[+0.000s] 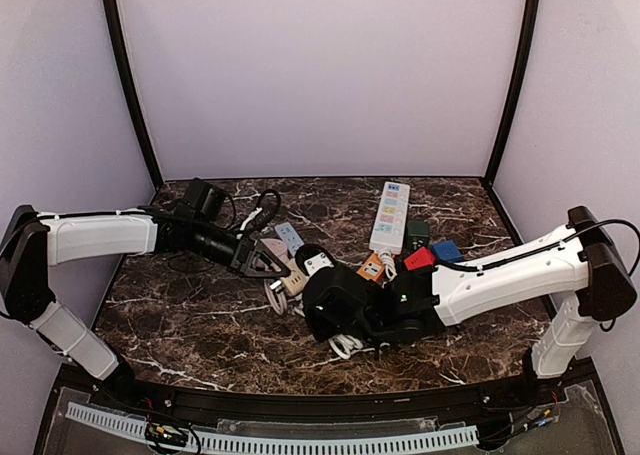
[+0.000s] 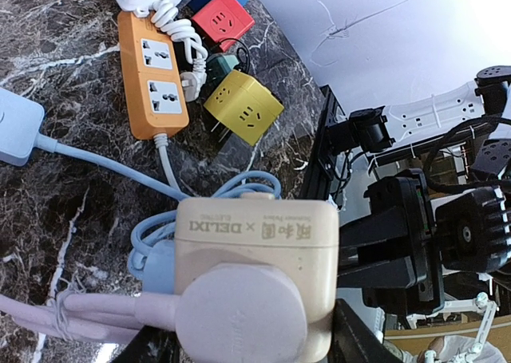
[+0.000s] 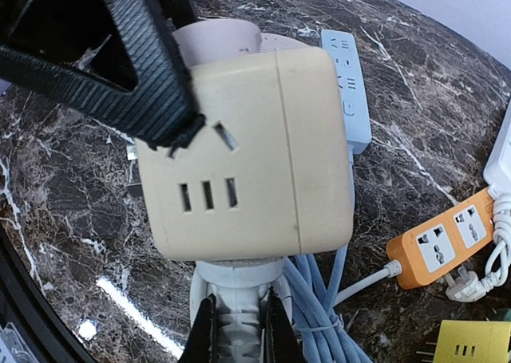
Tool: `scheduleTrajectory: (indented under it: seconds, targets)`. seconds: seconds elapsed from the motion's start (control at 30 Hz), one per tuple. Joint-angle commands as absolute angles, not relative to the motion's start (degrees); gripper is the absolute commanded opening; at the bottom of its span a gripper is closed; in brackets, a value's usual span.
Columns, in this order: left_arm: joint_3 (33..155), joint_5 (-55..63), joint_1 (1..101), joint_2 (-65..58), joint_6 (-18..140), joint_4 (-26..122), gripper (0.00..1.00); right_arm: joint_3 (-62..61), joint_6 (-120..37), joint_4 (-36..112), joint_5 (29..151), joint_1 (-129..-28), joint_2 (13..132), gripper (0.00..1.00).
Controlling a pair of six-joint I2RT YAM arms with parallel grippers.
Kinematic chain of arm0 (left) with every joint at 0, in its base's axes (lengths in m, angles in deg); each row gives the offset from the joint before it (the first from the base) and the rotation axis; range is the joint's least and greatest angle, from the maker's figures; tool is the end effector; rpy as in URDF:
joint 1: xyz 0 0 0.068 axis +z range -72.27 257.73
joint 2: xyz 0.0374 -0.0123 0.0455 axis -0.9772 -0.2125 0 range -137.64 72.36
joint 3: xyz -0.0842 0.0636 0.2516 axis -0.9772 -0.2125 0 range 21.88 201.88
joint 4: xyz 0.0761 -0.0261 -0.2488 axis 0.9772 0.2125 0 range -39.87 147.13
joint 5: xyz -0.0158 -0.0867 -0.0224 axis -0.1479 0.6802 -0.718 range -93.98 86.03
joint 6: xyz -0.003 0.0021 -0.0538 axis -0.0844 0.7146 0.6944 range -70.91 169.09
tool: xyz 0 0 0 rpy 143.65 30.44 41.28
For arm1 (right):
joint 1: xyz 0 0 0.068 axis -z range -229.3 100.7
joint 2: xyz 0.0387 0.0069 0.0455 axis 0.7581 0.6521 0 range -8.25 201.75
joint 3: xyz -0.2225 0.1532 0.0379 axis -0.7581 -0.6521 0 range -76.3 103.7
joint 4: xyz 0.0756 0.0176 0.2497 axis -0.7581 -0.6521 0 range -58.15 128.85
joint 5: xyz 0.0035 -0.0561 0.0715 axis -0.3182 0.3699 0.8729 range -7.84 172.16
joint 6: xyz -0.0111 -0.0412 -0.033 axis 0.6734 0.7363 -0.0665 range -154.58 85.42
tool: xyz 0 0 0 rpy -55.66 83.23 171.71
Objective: Pull the plug off the socket
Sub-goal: Remove the plug from the socket.
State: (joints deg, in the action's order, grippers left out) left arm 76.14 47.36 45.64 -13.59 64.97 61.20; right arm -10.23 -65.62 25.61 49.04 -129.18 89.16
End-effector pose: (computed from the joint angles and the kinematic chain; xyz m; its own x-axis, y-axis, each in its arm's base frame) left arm 0.2496 -0.1892 0.2339 -0.7769 0.2855 -0.5611 0.6291 0.3148 -0.7108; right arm 0.0840 0.3594 0.2262 -0.4956 -0.3185 -0.8080 -0.5842 0.8107 0.0388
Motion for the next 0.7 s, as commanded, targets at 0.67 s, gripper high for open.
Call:
scheduleTrajectory:
  seconds: [0.67]
  targets:
    - [76.3, 34.8, 50.6, -12.1, 62.1, 59.6, 0.02, -16.7, -48.7, 34.3, 56.7, -135.4, 83.0, 0.00]
